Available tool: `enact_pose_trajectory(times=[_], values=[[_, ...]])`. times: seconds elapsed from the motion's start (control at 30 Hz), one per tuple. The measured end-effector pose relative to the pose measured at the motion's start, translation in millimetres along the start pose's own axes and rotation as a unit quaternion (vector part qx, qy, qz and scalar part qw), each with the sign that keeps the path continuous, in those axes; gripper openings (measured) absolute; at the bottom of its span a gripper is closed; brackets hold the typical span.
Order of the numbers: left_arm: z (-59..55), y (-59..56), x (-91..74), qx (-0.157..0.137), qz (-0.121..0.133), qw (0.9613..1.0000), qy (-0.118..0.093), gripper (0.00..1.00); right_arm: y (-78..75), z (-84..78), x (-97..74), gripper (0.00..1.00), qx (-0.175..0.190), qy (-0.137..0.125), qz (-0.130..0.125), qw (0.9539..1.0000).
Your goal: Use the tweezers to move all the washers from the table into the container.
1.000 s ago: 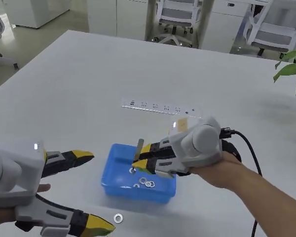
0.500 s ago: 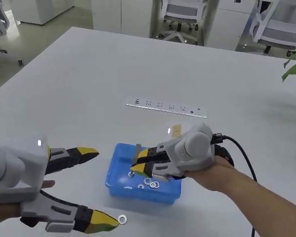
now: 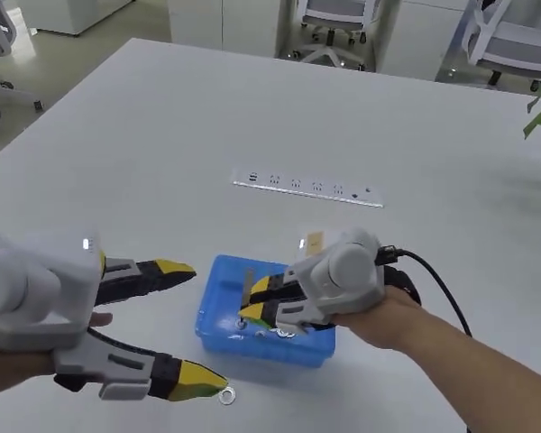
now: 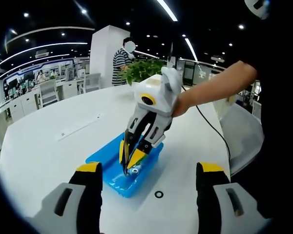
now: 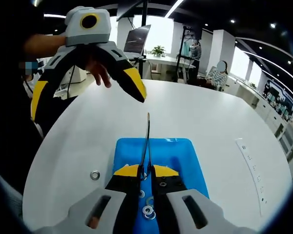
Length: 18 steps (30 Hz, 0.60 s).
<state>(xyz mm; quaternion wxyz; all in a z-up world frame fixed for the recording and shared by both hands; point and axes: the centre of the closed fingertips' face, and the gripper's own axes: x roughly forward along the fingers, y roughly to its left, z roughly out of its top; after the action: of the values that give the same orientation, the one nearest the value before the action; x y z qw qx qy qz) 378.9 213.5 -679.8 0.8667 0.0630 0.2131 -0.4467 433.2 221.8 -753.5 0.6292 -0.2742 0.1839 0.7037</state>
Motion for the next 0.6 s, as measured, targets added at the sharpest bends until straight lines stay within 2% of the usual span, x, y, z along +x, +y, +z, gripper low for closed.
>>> enact_pose_trajectory(times=[0.17,0.3,0.47,0.6], values=[[1.8,3.6,7.3,0.009,-0.01,0.9999,0.005,0.75,2.3,-6.3,2.9,0.09,-0.001,0.006,0.008,1.0],[5.1,4.3,12.4,0.012,-0.024,0.9996,0.004,0.61,3.2,-9.4,4.4,0.09,-0.002,0.011,0.011,0.9999],[5.7,12.2,20.7,0.031,-0.02,0.9992,0.015,0.52,4.2,-13.1,5.6,0.09,-0.003,0.014,0.013,0.9998],[8.2,18.0,26.7,0.05,-0.02,0.9984,0.019,0.42,4.5,-12.9,5.9,0.09,-0.005,0.012,0.014,0.9998]])
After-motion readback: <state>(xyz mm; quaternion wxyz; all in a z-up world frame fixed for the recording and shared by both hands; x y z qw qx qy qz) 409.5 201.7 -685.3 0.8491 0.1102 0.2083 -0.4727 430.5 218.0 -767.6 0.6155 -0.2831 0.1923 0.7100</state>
